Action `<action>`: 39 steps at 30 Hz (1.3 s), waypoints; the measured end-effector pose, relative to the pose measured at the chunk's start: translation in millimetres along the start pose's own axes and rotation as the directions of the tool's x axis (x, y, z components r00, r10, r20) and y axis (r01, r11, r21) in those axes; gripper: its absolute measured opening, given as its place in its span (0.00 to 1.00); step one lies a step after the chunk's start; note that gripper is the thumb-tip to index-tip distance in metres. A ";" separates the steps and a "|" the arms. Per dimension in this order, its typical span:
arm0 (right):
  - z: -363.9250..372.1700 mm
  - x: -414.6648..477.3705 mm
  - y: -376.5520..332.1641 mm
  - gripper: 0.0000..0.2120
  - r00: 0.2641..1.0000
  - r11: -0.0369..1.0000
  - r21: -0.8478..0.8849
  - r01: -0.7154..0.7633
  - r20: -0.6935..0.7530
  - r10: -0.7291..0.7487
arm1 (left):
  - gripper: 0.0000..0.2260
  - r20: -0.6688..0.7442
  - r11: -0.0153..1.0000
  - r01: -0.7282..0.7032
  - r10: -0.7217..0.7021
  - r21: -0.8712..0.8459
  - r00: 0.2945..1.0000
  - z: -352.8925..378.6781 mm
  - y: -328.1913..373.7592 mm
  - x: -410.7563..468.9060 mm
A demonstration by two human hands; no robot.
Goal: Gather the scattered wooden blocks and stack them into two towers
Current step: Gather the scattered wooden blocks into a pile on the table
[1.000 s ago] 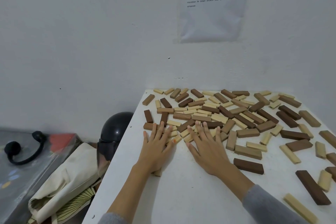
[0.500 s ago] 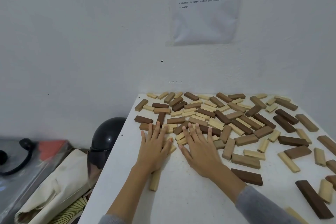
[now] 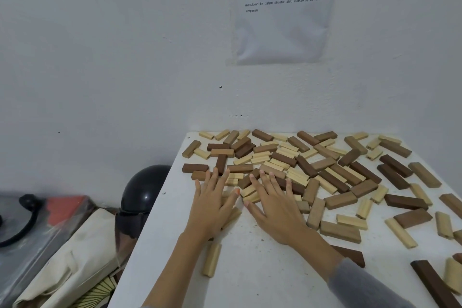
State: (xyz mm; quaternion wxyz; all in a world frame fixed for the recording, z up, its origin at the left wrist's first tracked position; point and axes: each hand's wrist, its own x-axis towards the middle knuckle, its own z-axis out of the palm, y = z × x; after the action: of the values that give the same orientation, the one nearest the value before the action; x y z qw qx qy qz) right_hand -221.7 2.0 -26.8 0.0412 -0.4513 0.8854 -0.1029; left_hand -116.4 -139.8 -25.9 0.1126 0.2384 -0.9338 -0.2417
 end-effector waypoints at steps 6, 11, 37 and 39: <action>-3.7 3.4 6.3 0.41 0.998 0.999 0.045 -0.017 -0.066 0.020 | 0.35 0.007 0.997 -0.024 0.024 0.068 1.000 -5.4 7.4 -28.6; 7.5 5.6 11.1 0.48 0.997 0.999 -0.044 -0.021 -0.076 0.017 | 0.38 0.015 0.976 -0.041 0.039 0.215 0.999 10.6 14.9 -40.6; -18.7 -17.9 20.9 0.39 0.988 0.994 0.096 -0.046 -0.142 0.059 | 0.29 -0.023 0.952 -0.125 0.137 0.280 0.990 23.0 36.8 -13.1; -25.6 -28.2 30.3 0.40 0.986 0.993 0.091 -0.079 -0.138 0.091 | 0.28 -0.024 0.963 -0.171 0.179 0.209 0.983 22.9 52.8 -17.9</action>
State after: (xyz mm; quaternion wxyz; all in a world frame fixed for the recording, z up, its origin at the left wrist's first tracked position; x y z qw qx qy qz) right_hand -233.3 45.8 -9.1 0.0016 -0.4025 0.8993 -0.1708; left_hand -129.1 -81.1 -20.6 0.1282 0.1705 -0.9686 -0.1275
